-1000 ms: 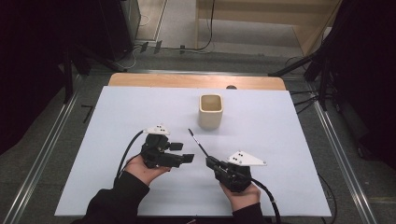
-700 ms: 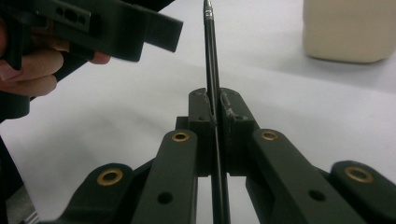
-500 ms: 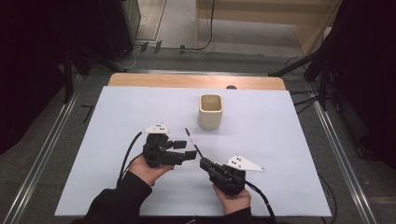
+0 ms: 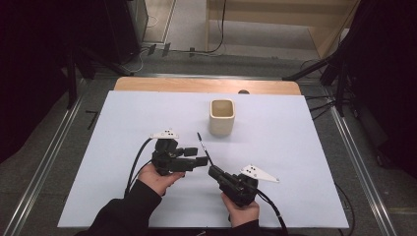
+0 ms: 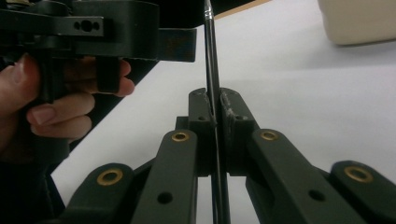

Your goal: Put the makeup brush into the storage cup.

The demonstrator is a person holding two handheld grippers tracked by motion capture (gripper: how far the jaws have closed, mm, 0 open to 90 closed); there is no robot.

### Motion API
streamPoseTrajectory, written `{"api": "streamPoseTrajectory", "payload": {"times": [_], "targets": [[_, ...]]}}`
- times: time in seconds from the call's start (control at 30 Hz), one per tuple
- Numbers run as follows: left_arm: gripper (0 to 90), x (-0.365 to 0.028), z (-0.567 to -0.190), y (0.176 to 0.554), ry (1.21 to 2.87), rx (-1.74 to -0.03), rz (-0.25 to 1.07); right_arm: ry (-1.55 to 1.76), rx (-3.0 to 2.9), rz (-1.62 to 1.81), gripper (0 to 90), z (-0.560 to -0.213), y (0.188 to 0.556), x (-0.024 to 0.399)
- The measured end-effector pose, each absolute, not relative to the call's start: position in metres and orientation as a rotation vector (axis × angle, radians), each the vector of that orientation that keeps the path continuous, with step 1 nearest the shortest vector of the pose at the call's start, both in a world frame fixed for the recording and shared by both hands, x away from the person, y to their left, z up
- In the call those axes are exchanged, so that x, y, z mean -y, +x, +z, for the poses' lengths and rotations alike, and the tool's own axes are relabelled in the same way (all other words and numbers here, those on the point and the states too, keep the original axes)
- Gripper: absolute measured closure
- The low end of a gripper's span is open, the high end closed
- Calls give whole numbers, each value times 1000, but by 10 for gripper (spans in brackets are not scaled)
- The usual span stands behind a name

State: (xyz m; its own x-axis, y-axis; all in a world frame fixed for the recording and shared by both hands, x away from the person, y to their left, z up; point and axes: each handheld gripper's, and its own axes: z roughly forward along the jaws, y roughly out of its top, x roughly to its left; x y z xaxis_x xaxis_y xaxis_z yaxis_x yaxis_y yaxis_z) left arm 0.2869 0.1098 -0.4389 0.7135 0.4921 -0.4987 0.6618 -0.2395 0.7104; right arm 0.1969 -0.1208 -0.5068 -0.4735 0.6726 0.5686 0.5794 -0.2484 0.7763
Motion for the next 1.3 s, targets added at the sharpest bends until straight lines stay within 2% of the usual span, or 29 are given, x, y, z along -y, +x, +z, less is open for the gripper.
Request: {"api": "streamPoseTrajectory", "payload": {"times": [0.3, 0.4, 0.7, 1.3], "targets": [[420, -110, -441, 291, 1830, -942, -244, 1580, -1852, 1882, 857, -507, 199, 118], [512, -111, -442, 294, 1802, -971, -321, 1573, -1842, 1877, 857, -506, 199, 117], [620, -112, -446, 300, 1737, -1039, -401, 1568, -1826, 1894, 857, -505, 200, 115], [789, -109, -449, 302, 1718, -1045, -450, 1538, -1858, 1890, 857, -505, 199, 110]]}}
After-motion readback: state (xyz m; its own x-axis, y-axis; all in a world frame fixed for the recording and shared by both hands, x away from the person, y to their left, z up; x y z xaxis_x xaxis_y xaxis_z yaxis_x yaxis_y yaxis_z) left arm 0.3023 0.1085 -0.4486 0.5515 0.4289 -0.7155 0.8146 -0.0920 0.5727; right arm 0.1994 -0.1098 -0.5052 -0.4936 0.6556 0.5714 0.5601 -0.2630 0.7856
